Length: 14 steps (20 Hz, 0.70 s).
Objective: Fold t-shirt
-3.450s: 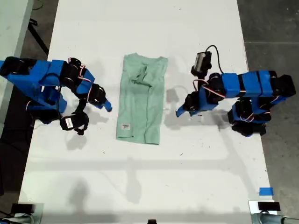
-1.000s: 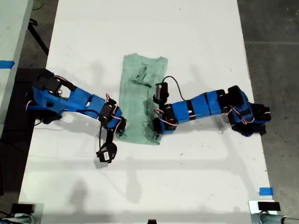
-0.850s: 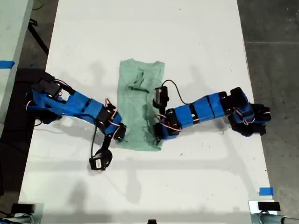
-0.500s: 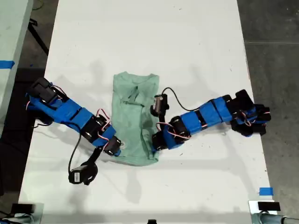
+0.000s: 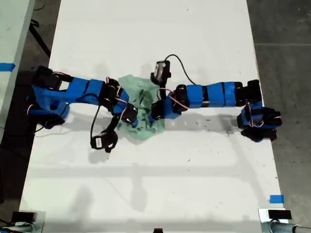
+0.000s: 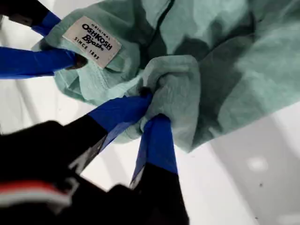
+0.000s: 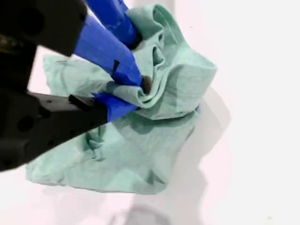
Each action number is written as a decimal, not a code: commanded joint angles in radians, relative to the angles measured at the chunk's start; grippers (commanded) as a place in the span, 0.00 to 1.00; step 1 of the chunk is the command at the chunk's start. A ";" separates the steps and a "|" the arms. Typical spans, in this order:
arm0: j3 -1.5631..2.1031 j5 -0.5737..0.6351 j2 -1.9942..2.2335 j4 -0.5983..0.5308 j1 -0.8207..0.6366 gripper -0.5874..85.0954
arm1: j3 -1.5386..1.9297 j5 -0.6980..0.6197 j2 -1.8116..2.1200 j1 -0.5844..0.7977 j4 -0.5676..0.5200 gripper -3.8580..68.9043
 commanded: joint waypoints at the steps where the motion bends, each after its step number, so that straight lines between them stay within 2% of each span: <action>1: -0.017 0.124 0.109 0.025 -0.170 0.01 | -0.064 -0.118 0.097 0.115 0.014 0.04; 3: -0.015 0.193 0.127 0.032 -0.299 0.01 | -0.081 -0.202 0.097 0.202 0.023 0.04; 7: 0.009 0.244 0.167 0.046 -0.486 0.01 | -0.126 -0.293 0.100 0.331 0.044 0.04; 14: 0.084 0.268 0.152 0.018 -0.574 0.01 | -0.123 -0.339 0.101 0.417 0.015 0.03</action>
